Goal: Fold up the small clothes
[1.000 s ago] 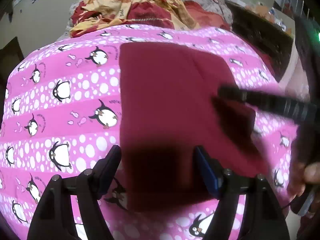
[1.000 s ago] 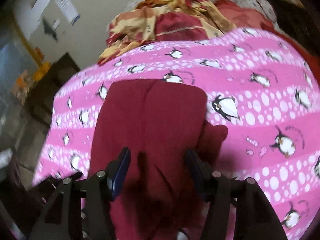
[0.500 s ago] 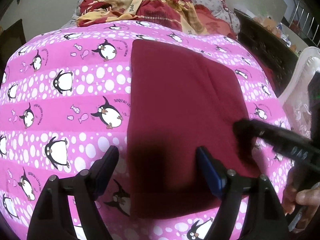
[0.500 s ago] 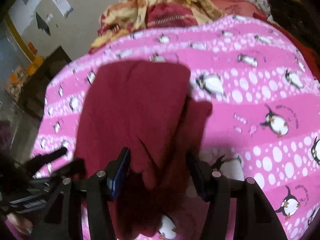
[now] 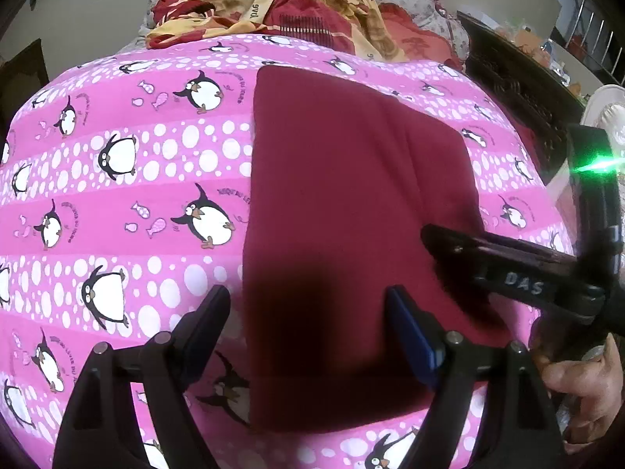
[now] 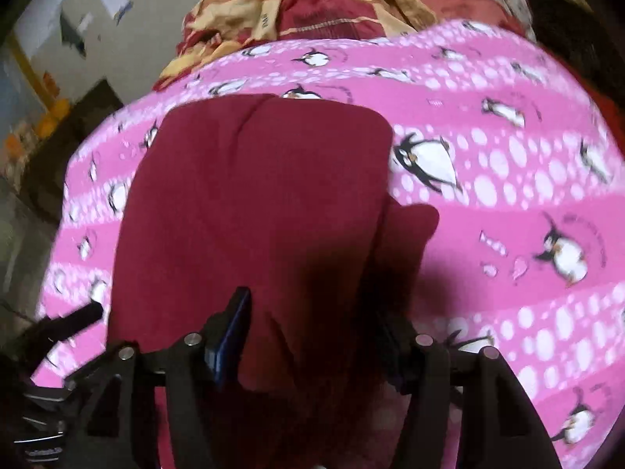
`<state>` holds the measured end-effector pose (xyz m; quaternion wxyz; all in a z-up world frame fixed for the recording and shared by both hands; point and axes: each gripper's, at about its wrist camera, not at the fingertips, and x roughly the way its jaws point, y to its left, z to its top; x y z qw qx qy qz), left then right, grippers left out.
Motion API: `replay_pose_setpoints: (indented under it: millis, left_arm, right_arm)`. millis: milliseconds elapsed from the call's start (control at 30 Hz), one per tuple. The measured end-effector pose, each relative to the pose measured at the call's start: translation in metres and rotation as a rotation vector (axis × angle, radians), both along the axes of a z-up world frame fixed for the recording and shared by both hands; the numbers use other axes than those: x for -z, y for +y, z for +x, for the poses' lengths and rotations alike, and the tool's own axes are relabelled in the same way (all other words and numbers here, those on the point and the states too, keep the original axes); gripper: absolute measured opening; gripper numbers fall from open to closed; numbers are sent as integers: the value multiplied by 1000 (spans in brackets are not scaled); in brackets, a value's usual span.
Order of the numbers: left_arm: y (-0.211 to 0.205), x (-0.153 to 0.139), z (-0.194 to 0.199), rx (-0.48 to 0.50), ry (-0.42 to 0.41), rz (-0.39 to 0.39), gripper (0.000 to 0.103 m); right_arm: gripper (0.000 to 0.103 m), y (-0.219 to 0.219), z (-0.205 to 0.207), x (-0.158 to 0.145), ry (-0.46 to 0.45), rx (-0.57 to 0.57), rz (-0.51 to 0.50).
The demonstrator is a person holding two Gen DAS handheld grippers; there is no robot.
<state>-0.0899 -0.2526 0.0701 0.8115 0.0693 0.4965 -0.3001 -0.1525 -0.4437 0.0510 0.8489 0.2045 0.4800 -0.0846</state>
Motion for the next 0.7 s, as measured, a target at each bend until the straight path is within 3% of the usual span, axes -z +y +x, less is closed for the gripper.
replay_pose_setpoints:
  millis: [233,400,567,700]
  left_arm:
    - [3,0,9,18,40,-46,82]
    - [14,-2,27,14,89,-124,83]
    - [14,18,51,3,220,-202,87]
    - [8,34,57,13,288,-246,89]
  right_arm:
    - [73,-7,-18,-4,-45,23,64]
    - [87,-21,-29,-1,-73,66,115]
    - [90,-31,-27,17,-108,66,240]
    - [93,-28,-20,20,-155,37,260]
